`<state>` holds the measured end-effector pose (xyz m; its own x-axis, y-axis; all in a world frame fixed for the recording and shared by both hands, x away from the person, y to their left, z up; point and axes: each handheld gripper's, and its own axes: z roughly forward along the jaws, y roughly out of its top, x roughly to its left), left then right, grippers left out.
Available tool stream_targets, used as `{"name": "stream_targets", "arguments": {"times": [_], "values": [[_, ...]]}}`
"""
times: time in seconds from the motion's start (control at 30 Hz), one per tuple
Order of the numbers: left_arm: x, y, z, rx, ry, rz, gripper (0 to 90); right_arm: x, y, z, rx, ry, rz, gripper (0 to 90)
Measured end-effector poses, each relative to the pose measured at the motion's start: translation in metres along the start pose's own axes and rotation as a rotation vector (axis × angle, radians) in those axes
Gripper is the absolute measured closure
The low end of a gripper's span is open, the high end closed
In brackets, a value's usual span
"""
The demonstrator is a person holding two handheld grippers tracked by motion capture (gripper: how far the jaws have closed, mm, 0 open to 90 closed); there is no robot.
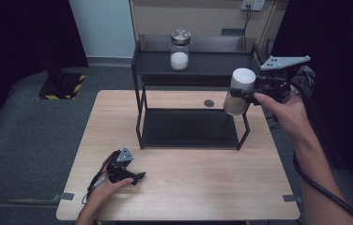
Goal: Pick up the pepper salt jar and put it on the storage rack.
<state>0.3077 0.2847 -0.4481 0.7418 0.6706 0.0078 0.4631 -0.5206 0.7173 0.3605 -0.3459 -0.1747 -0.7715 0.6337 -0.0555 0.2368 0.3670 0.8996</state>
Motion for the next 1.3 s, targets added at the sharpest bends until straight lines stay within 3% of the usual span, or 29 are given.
{"name": "stream_targets", "arguments": {"times": [0.4,0.8,1.3], "values": [[0.000,0.000,0.000,0.000,0.000,0.001,0.6,-0.011,0.021,-0.007,-0.014,0.011,0.002,35.5],[0.000,0.000,0.001,0.001,-0.001,-0.001,0.1,-0.023,0.054,-0.013,-0.040,0.024,-0.012,35.4],[0.001,0.001,0.000,0.004,-0.001,0.002,0.0,-0.034,0.087,-0.001,-0.040,0.012,-0.026,35.4]]}}
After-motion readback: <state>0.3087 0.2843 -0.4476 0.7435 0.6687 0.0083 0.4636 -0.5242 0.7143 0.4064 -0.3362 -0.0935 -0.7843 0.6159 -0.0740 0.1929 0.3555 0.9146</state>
